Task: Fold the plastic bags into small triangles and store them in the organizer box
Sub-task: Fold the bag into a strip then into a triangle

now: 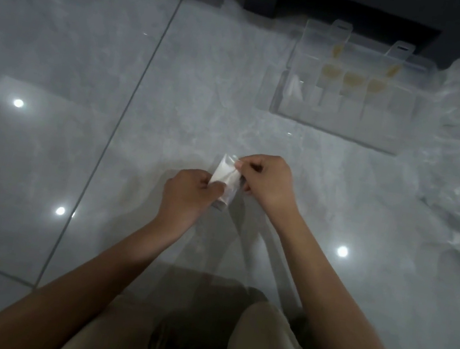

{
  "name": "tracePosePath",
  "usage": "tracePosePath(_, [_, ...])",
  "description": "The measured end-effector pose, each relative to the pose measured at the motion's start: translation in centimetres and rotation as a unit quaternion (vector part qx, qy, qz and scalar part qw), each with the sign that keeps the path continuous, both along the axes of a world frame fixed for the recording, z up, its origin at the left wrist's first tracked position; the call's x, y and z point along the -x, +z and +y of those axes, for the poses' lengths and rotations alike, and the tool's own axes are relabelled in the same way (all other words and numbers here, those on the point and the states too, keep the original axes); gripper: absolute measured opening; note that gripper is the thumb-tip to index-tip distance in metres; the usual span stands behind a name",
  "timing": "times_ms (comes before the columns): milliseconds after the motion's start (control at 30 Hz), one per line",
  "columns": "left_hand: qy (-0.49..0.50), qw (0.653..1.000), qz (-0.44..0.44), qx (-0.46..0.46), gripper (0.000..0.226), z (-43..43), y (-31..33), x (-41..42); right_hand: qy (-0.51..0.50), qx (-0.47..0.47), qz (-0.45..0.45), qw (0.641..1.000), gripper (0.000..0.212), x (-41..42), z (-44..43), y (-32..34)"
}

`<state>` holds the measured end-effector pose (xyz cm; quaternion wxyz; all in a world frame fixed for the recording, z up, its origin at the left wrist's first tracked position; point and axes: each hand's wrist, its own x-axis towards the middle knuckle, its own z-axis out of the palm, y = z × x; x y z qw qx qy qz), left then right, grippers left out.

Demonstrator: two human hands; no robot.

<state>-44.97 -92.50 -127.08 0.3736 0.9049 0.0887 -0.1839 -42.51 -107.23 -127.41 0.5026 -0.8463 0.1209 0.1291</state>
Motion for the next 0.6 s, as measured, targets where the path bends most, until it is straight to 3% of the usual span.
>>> tracePosePath(100, [-0.003,1.000,-0.009,0.001,0.041,0.02,0.00,0.05,-0.035,-0.001,-0.014,0.999,0.007,0.47,0.44,-0.25])
tracePosePath(300, [-0.027,0.996,-0.066,-0.048,0.048,-0.18,0.35,0.49,-0.030,0.026,0.017,0.999,0.018,0.18,0.22,0.15])
tracePosePath(600, [-0.015,0.981,-0.127,-0.145,0.013,0.56,0.24,0.99,-0.047,0.081,0.021,0.995,0.011,0.37,0.41,0.29])
